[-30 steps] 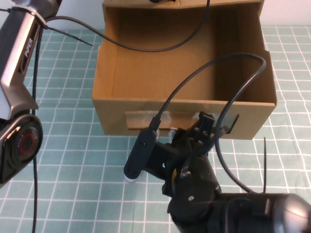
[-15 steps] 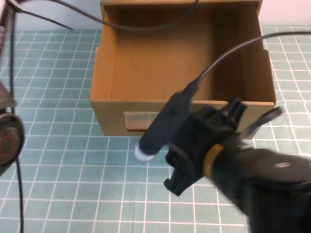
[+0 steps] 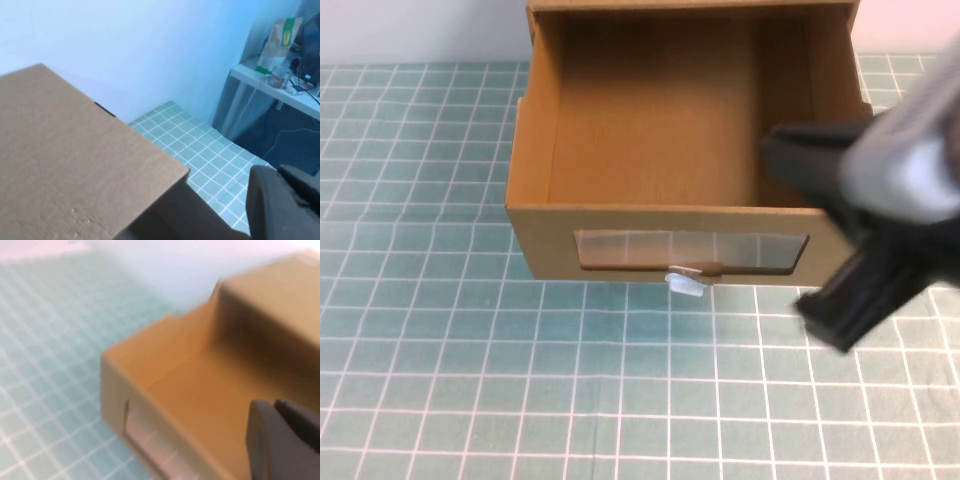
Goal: Open the shoe box
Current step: 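Pull the top drawer of the cardboard box fully open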
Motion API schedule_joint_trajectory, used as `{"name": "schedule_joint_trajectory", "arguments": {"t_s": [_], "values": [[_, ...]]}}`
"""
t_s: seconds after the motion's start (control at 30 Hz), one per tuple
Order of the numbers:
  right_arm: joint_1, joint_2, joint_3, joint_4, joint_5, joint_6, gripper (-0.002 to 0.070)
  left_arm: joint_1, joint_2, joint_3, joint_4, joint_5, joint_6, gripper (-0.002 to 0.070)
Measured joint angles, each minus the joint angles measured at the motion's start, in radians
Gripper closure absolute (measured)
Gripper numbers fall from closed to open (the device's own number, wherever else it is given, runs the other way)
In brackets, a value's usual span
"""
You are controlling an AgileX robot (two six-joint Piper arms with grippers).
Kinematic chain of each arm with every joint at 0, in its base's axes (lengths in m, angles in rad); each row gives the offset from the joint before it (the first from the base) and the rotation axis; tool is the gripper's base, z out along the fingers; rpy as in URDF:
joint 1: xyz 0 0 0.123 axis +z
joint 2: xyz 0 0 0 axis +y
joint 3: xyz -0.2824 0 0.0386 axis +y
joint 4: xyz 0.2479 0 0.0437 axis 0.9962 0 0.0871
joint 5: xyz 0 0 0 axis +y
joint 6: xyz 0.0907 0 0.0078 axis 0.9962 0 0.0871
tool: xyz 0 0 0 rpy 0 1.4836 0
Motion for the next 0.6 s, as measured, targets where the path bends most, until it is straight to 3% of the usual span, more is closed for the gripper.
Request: {"name": "schedule_joint_trajectory", "arguments": {"t_s": [0.3, 0.6], "values": [[0.000, -0.114, 0.000, -0.031, 0.061, -0.001, 0.0688, 0.000, -0.363, 0.337, 0.219, 0.002, 0.080, 0.0680], [0.000, -0.124, 0.042, 0.014, 0.127, -0.001, 0.0689, 0.000, -0.819, 0.900, 0.252, 0.002, 0.177, 0.0680]]}}
